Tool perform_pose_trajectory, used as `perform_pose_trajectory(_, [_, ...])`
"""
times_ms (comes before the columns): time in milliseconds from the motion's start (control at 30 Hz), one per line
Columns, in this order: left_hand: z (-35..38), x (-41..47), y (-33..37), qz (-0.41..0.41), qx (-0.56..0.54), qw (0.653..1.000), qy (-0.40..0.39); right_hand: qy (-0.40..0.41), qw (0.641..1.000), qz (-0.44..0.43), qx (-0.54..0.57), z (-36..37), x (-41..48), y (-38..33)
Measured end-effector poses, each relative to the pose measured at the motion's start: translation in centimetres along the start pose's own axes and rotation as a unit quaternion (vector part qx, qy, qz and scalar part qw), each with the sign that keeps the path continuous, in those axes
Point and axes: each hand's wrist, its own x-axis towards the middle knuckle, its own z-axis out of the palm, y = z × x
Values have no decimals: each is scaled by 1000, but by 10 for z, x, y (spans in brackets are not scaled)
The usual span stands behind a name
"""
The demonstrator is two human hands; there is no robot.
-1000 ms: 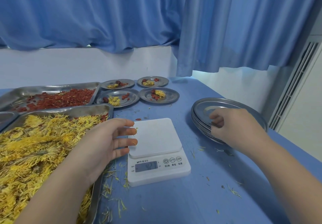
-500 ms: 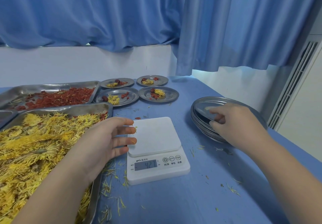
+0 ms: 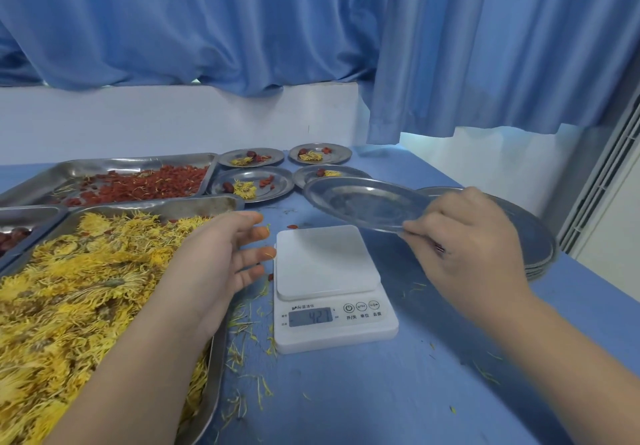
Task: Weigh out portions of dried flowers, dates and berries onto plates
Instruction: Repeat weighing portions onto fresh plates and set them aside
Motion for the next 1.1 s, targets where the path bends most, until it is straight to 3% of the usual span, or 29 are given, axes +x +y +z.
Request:
perform_pose_trajectory(267, [0,-2,6,9,-58,997,41,-46,997,-56,0,17,-10,-39])
perform_pose_trajectory(533, [1,-2,5,3,-50,998,36,-97,994,-49,2,20,-13,-37])
perform_pose_trajectory(933, [1,-4,6,0,-36,999,35,-225,969,-16,101,6,-10,-41])
perform_pose_trajectory(1100, [2,-4,7,-4,-31,999,38,-265,940,41,211,-8,0,-28])
